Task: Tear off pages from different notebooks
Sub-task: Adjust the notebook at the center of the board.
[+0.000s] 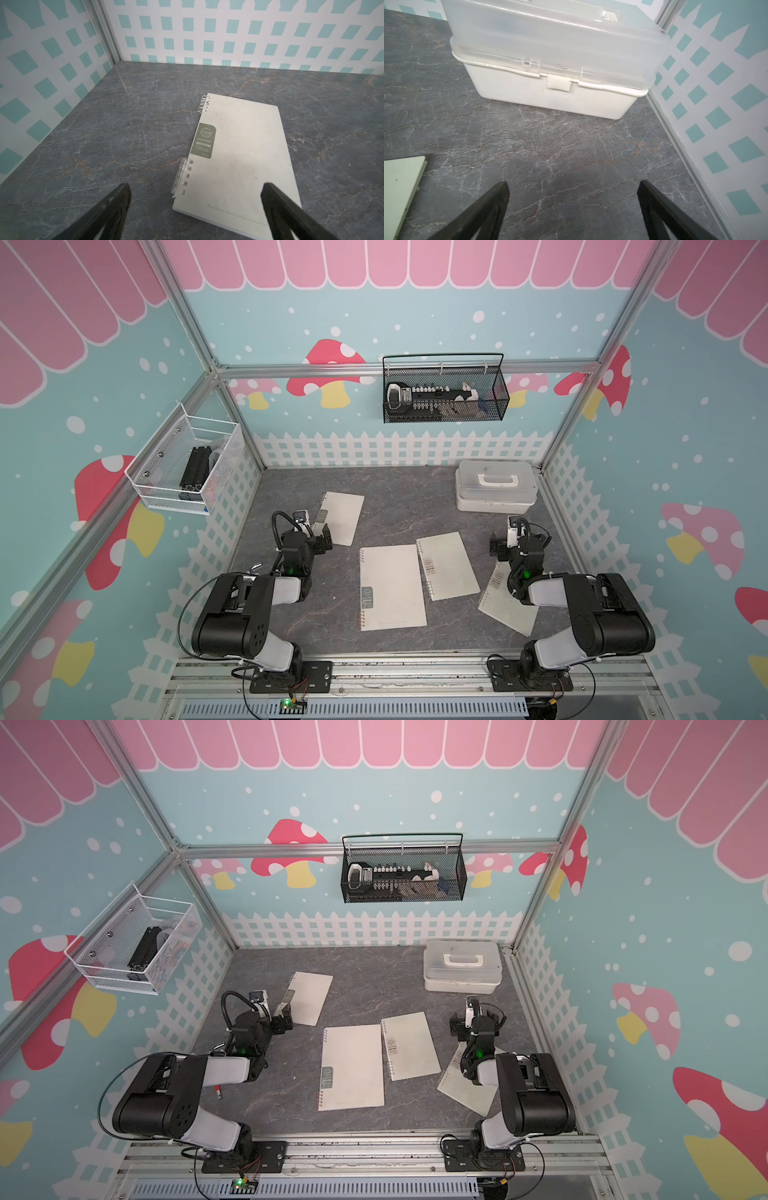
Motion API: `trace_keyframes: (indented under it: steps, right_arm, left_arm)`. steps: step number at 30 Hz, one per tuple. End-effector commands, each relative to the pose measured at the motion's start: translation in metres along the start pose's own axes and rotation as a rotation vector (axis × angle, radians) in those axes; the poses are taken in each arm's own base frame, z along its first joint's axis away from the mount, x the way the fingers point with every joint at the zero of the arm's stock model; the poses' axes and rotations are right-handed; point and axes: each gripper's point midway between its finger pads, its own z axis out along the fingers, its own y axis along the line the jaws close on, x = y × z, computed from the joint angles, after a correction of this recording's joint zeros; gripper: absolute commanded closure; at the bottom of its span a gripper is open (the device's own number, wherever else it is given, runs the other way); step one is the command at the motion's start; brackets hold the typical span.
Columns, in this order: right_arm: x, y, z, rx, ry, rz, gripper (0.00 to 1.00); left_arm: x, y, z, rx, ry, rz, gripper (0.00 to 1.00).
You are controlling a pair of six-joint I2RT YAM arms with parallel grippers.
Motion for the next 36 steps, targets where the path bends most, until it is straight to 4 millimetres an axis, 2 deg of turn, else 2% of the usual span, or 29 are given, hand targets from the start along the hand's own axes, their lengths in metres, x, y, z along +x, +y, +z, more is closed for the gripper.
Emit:
trace_keyframes:
  steps: [1,3,4,5,6,7,8,9,10,11,13,14,18,19,20,24,28,30,36]
  right_arm:
    - [-0.028,-0.004,-0.004,0.011,-0.072,0.028,0.00]
    - [-0.046,-0.002,-0.019,-0.010,-0.059,0.016,0.01]
    - [-0.056,0.000,-0.028,-0.040,-0.043,0.062,0.00]
    - [-0.063,-0.008,-0.037,-0.012,-0.028,0.205,0.01]
    - [-0.059,-0.020,-0.045,0.051,0.007,0.382,0.00]
    - [-0.042,-0.032,-0.056,0.143,0.077,0.564,0.00]
    - [-0.037,-0.025,-0.060,0.096,0.109,0.615,0.01]
    - [-0.045,-0.007,-0.061,-0.024,0.119,0.567,0.01]
    - [-0.046,0.013,-0.063,-0.137,0.172,0.548,0.01]
    - [-0.042,0.030,-0.068,-0.218,0.252,0.551,0.01]
    - [-0.044,0.068,-0.083,-0.415,0.311,0.541,0.00]
    - [-0.041,0.083,-0.094,-0.463,0.342,0.550,0.01]
    - [-0.023,0.136,-0.137,-0.547,0.405,0.396,0.01]
    - [-0.016,0.152,-0.146,-0.589,0.434,0.375,0.05]
    - [-0.007,0.165,-0.153,-0.619,0.467,0.358,0.14]
    - [0.023,0.202,-0.165,-0.658,0.560,0.273,0.29]
    - [0.030,0.241,-0.171,-0.710,0.599,0.180,0.33]
    - [0.036,0.251,-0.167,-0.695,0.625,0.161,0.40]
    - [0.045,0.276,-0.162,-0.711,0.663,0.147,0.45]
  left_arm:
    - [-0.022,0.005,-0.001,-0.051,-0.063,0.019,0.01]
    - [-0.034,0.004,-0.013,-0.104,-0.047,0.048,0.01]
    - [-0.047,0.001,-0.020,-0.106,-0.023,0.037,0.01]
    - [-0.056,0.000,-0.027,-0.106,0.022,-0.029,0.01]
    - [-0.061,0.008,-0.034,-0.152,0.055,-0.166,0.01]
    - [-0.053,0.017,-0.045,-0.222,0.144,-0.321,0.01]
    - [-0.043,0.021,-0.056,-0.271,0.221,-0.443,0.01]
    - [-0.038,0.008,-0.058,-0.201,0.282,-0.462,0.01]
    - [-0.035,-0.013,-0.059,-0.082,0.332,-0.449,0.01]
    - [-0.025,-0.026,-0.064,-0.023,0.384,-0.463,0.01]
    - [-0.006,-0.044,-0.075,0.045,0.448,-0.495,0.01]
    - [0.003,-0.052,-0.083,0.064,0.473,-0.484,0.01]
    - [0.020,-0.082,-0.112,0.154,0.496,-0.421,0.01]
    - [0.028,-0.088,-0.118,0.169,0.509,-0.427,0.01]
    - [0.034,-0.093,-0.122,0.187,0.523,-0.433,0.01]
    - [0.051,-0.111,-0.128,0.216,0.585,-0.399,0.01]
    - [0.067,-0.123,-0.126,0.204,0.643,-0.371,0.01]
    - [0.074,-0.126,-0.124,0.205,0.662,-0.372,0.01]
    - [0.088,-0.135,-0.118,0.234,0.693,-0.390,0.01]
